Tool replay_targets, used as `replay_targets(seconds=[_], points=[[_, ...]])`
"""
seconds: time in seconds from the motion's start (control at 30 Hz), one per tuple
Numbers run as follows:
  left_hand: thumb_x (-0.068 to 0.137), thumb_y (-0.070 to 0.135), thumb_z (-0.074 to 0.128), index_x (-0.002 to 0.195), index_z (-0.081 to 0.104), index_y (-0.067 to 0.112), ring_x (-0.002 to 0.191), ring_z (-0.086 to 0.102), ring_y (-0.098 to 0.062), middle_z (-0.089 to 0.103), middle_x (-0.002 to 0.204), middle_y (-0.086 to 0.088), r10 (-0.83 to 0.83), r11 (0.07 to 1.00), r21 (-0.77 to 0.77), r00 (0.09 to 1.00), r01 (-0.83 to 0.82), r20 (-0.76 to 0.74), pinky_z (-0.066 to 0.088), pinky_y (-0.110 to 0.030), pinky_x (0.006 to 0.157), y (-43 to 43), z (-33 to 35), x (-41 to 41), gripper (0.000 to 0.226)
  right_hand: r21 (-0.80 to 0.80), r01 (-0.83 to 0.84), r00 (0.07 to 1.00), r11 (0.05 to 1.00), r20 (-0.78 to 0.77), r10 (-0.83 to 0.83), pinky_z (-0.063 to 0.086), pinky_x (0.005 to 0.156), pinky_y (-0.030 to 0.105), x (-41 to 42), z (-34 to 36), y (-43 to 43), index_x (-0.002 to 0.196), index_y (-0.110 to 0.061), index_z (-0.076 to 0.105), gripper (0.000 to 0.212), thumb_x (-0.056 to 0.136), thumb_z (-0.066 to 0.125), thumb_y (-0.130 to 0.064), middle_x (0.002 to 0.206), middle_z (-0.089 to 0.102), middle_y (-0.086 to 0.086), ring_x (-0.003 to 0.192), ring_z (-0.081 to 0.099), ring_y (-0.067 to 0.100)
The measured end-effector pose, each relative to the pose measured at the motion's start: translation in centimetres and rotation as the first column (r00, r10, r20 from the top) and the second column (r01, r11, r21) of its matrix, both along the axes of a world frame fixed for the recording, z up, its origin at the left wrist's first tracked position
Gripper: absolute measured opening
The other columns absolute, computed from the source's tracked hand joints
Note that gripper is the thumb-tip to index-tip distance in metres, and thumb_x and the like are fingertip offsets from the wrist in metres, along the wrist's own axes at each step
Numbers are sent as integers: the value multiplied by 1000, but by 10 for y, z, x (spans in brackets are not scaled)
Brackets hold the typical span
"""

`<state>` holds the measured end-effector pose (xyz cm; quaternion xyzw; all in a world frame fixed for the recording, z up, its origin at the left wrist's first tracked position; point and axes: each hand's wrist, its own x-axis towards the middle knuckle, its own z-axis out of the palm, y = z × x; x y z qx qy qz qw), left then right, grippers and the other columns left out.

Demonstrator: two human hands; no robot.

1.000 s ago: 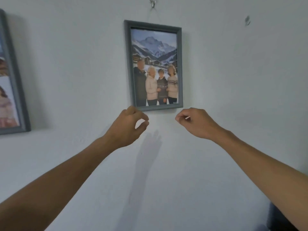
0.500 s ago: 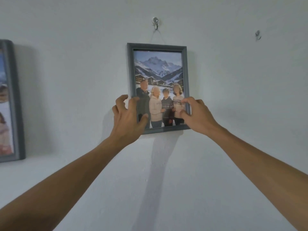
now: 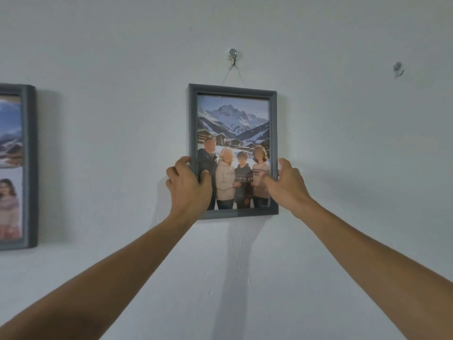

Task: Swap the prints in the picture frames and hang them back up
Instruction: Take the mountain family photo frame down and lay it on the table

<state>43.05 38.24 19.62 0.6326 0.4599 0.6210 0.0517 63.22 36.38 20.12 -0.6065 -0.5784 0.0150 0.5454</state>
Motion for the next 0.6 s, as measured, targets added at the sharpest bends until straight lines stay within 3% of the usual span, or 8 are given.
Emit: replay_targets(seconds=[0.1,0.17,0.27,0.37,0.43,0.6], points=[[97,38,57,139,40,14,116,48,-29,40,136,-11,-1,999,-47,998,5,69,49,-47,100,5,9,-4,51,42,-13,994,999,-104,17,53,76,32,9,7,4,127,-14,54,40,96,60,-37,121,60,10,99,62,24],[97,38,55,126,48,16,105,56,-27,50,125,-11,-22,998,-63,993,30,115,54,-46,93,7,15,-7,37,103,-50,981,993,-184,68,47,62,27,13,11,3,112,-13,57,25,97,60,-32,104,66,6,86,63,18],[102,31,49,115,41,20,85,59,-19,56,105,-8,-114,987,-87,972,134,203,59,-46,80,4,22,-5,19,134,-107,968,985,-212,134,44,59,25,16,16,3,112,-14,51,20,99,57,-29,97,62,3,77,58,9],[104,27,44,117,35,19,79,57,-12,55,97,-1,-167,983,-47,965,180,204,58,-34,69,-2,31,-2,18,172,-143,951,975,-247,183,48,63,24,17,25,2,115,-13,48,21,101,55,-26,98,61,2,79,58,8],[105,27,44,117,34,19,80,57,-10,54,94,1,-185,982,-3,963,189,198,56,-29,67,-8,42,-1,17,211,-153,943,965,-261,206,48,64,22,18,35,-1,118,-13,48,22,101,55,-26,101,61,2,81,59,9],[104,28,44,119,35,21,79,58,-14,55,93,0,-202,979,43,961,197,191,58,-34,69,-17,56,-4,19,250,-204,929,947,-255,268,40,51,10,19,48,-9,115,-17,46,18,101,54,-25,91,56,-9,77,54,0]])
